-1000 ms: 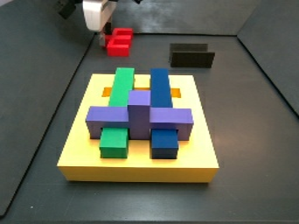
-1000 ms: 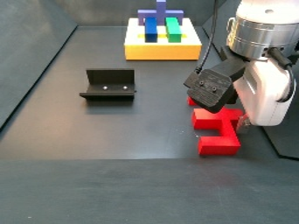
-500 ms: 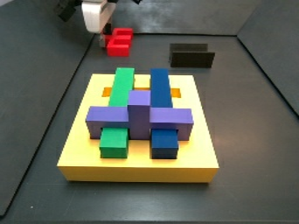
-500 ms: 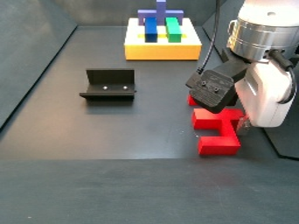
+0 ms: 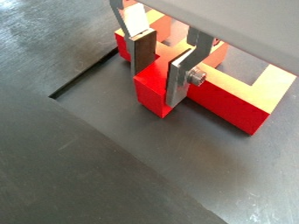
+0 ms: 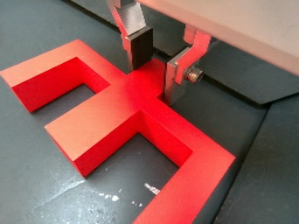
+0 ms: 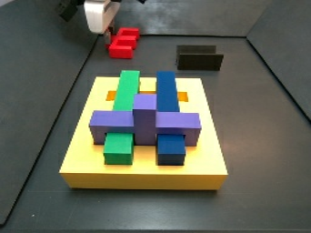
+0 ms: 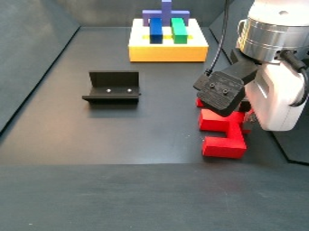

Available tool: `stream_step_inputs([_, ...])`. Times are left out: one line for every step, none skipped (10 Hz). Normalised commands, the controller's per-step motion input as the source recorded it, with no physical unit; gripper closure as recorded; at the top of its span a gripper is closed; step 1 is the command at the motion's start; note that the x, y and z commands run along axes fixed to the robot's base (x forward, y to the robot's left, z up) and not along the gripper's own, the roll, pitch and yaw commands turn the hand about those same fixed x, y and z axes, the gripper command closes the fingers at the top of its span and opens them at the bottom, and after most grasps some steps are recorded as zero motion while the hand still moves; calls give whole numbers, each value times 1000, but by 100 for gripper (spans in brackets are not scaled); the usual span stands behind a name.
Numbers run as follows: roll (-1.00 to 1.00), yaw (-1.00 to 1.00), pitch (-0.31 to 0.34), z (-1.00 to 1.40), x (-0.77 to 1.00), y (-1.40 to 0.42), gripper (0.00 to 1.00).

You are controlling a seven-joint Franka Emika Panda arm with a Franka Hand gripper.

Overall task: Pick up the red object. Move up. Place the red object on the fixture. Regrasp the red object. Move to above the board. Insert the red object.
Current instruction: Pick up the red object.

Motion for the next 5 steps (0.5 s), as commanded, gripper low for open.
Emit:
stream_step_inputs([0,0,0,0,0,0,100])
stream_step_inputs([0,0,0,0,0,0,100])
stream_step_inputs([0,0,0,0,0,0,100])
stream_step_inputs([0,0,0,0,0,0,100])
stream_step_inputs([0,0,0,0,0,0,100])
